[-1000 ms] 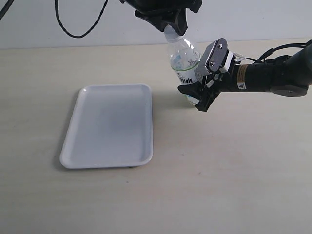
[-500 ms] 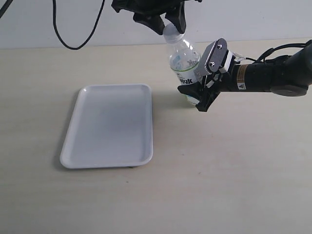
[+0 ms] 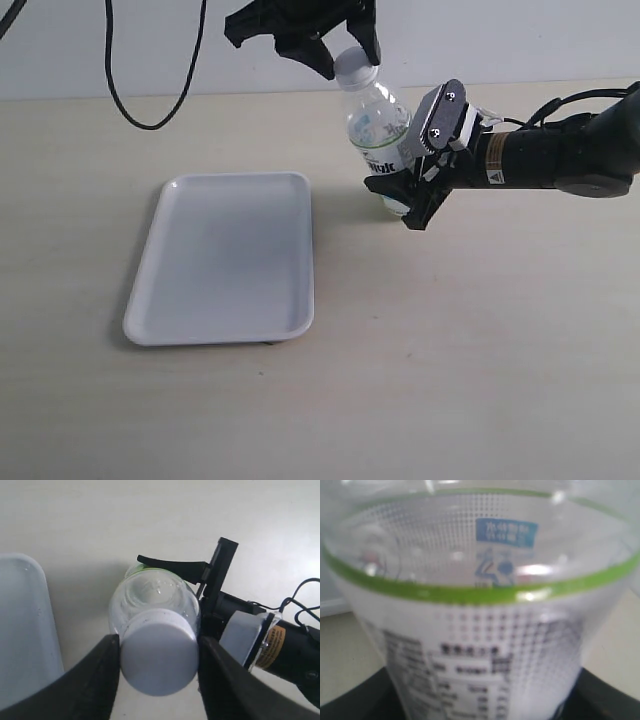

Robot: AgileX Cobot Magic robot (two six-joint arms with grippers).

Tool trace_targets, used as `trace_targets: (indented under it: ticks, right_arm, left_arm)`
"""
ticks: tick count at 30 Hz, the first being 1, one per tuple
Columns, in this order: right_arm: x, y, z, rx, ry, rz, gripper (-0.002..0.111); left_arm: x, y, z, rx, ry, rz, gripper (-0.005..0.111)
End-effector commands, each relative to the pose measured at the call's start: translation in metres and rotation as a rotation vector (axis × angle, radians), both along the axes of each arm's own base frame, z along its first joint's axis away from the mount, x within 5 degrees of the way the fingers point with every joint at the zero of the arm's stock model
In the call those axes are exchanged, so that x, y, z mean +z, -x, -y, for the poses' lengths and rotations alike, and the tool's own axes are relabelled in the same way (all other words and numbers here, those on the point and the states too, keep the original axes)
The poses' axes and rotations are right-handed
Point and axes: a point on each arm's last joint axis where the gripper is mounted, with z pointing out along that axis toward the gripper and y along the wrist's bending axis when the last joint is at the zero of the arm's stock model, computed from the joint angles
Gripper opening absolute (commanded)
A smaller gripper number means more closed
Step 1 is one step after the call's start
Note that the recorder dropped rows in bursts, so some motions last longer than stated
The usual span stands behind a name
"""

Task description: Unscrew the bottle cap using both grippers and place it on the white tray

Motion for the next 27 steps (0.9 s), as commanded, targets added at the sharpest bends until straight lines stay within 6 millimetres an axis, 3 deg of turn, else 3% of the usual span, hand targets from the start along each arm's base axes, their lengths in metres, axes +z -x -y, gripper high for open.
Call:
trace_targets:
  ticks: [1,19,27]
  right_arm:
    - [-0.0058,0.0018,0.0014,-0.006,0.042,-0.03,0.0]
    - [-0.0058,0.0017,0.0014,-0.007,0.04,-0.031,0.0]
    - [-0.0058,0.0017,0.0014,-0.007,0.04,-0.031,0.0]
  left_arm:
    - [0.0026,0.0044,0.0023,0.065,0.054,-0.081,0.0]
    - [0.003,0.0052,0.0033,0.325,0.14,-0.239,0.0]
    - [0.0034,0.0061,0.0044,0.318,0.151,-0.249,0.0]
